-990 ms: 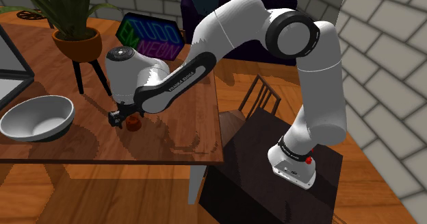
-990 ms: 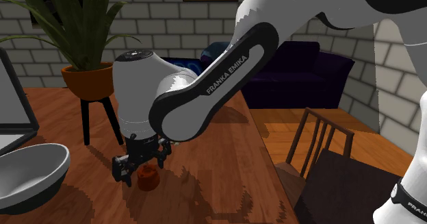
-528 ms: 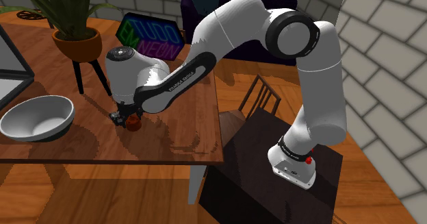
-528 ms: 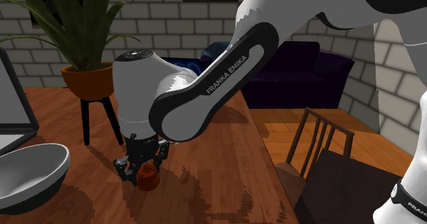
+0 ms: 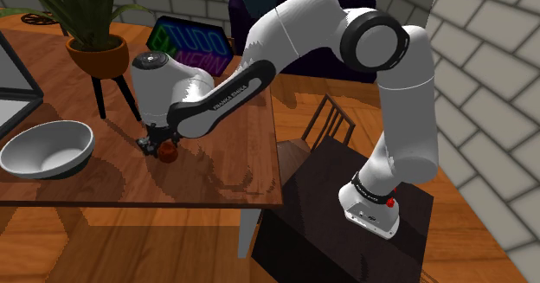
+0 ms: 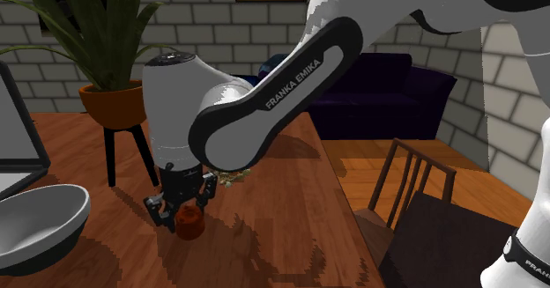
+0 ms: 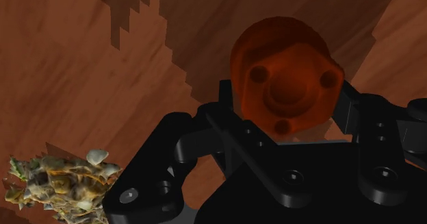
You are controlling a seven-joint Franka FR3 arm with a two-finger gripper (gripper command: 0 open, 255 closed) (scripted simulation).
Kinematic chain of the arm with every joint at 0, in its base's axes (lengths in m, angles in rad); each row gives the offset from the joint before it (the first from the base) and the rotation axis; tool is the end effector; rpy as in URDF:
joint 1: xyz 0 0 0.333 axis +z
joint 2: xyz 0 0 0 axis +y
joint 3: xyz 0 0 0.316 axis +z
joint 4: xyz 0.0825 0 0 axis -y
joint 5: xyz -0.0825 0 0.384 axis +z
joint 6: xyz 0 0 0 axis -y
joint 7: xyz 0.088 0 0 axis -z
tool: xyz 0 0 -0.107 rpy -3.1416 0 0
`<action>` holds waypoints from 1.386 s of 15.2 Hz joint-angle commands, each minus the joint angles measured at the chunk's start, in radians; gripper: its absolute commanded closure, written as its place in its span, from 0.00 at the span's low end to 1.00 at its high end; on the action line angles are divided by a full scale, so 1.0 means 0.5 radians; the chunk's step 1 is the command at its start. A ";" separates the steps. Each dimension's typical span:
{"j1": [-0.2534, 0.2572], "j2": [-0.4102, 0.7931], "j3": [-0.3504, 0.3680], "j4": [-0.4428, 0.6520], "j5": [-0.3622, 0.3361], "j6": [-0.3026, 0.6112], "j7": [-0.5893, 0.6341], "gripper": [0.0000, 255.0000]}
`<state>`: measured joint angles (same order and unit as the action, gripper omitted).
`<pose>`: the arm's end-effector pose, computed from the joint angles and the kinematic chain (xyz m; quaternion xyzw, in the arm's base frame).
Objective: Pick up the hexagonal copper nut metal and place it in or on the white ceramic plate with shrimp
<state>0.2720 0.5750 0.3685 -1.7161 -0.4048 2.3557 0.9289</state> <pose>0.5655 0.3803 0.2830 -0.9960 0.0410 -0.0792 0.0035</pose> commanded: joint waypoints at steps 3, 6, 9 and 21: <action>-0.014 -0.060 0.024 0.010 0.034 -0.068 -0.025 1.00; -0.024 -0.103 0.041 0.027 0.061 -0.125 -0.047 1.00; -0.033 -0.144 0.056 0.049 0.087 -0.184 -0.068 1.00; -0.186 -0.242 0.062 0.113 0.186 -0.314 -0.294 1.00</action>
<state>0.1966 0.4599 0.4012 -1.6609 -0.3198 2.2026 0.8064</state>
